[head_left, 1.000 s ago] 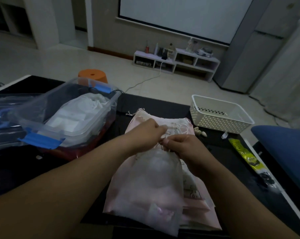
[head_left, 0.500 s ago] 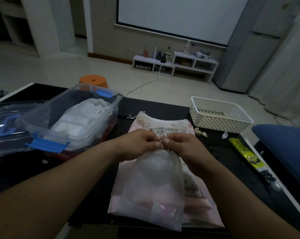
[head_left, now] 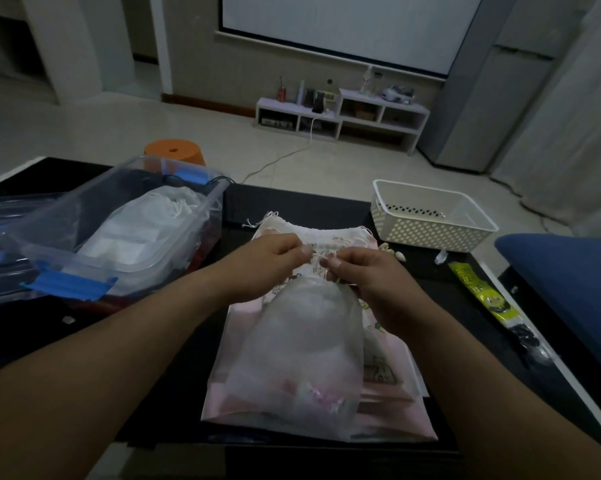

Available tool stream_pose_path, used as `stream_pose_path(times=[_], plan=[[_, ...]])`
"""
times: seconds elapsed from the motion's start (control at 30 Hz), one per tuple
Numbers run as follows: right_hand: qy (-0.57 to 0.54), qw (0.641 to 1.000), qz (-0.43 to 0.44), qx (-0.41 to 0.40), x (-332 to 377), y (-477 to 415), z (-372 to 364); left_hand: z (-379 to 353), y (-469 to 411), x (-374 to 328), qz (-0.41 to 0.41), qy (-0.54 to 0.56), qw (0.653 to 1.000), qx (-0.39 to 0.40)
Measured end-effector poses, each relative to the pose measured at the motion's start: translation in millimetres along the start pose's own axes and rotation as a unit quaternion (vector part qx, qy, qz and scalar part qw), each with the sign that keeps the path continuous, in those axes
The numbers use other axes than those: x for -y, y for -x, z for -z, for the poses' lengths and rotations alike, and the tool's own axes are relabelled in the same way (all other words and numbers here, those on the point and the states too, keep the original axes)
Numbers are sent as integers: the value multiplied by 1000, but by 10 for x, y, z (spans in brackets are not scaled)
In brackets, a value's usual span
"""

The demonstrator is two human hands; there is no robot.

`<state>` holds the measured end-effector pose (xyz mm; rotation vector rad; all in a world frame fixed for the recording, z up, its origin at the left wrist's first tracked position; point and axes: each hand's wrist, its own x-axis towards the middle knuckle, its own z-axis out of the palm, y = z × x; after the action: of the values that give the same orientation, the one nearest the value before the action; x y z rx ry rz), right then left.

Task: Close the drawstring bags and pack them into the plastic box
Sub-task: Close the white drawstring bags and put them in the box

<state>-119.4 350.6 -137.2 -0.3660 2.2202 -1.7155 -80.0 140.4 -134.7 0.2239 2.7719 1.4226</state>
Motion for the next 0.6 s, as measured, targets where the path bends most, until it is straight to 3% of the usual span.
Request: stream_pose_path(times=[0.17, 0.33, 0.47, 0.6], plan=[[-19, 999, 11, 46, 20, 11, 25, -66, -14, -51, 53, 131, 985, 95], [-2, 1000, 19, 23, 37, 29, 98, 90, -60, 173, 43, -96, 991, 83], [70, 997, 16, -34, -50, -11, 119, 186, -21, 146, 36, -106, 992, 62], [132, 990, 10, -40, -33, -2, 70, 171, -8, 62, 4, -125, 992, -8]])
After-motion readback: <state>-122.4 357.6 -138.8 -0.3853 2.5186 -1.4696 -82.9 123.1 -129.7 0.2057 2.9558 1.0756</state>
